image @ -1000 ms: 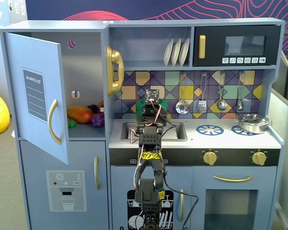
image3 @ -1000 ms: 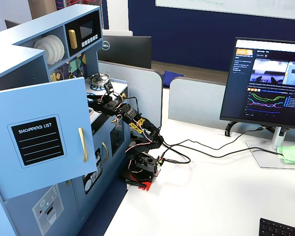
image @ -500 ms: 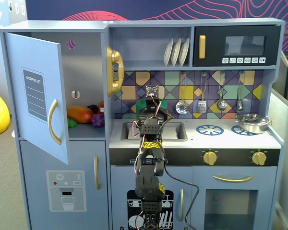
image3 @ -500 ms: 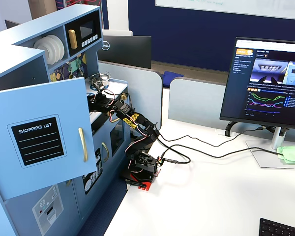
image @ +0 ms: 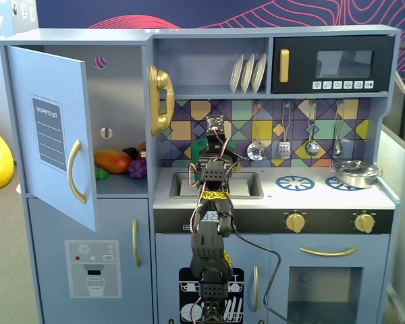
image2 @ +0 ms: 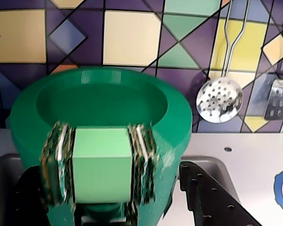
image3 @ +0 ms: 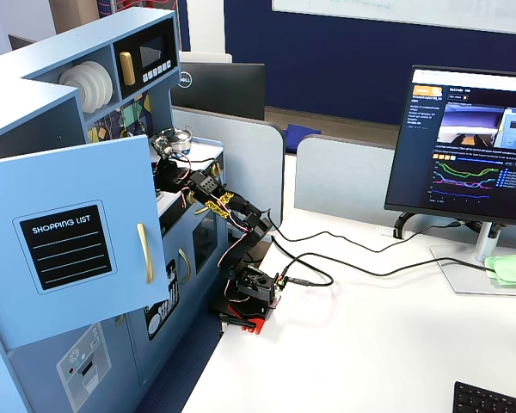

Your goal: Take off the lid from the green recipient and place it on the counter

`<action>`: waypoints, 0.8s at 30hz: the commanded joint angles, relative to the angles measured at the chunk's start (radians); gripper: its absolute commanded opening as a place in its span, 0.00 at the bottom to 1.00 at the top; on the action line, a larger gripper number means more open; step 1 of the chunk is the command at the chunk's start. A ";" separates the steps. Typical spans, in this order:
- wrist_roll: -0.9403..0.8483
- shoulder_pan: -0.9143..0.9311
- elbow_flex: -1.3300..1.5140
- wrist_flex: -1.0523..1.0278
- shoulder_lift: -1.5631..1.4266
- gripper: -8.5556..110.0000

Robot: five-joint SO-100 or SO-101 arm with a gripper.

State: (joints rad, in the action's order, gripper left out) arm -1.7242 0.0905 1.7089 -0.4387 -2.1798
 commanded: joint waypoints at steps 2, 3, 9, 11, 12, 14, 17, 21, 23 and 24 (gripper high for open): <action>-0.015 0.003 -0.084 0.031 0.003 0.31; -0.015 0.000 -0.086 0.031 0.006 0.31; -0.017 -0.025 -0.103 0.037 0.031 0.30; -0.017 -0.029 -0.110 0.038 0.043 0.29; -0.017 -0.031 -0.118 0.038 0.049 0.29; -0.015 -0.032 -0.135 0.040 0.063 0.29; -0.025 -0.040 -0.150 0.044 0.075 0.25; -0.043 -0.058 -0.152 0.044 0.078 0.11; -0.052 -0.061 -0.152 0.043 0.078 0.07; -0.052 -0.061 -0.150 0.046 0.077 0.07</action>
State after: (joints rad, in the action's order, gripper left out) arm -1.7610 0.0445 1.6306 -0.4234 -2.0985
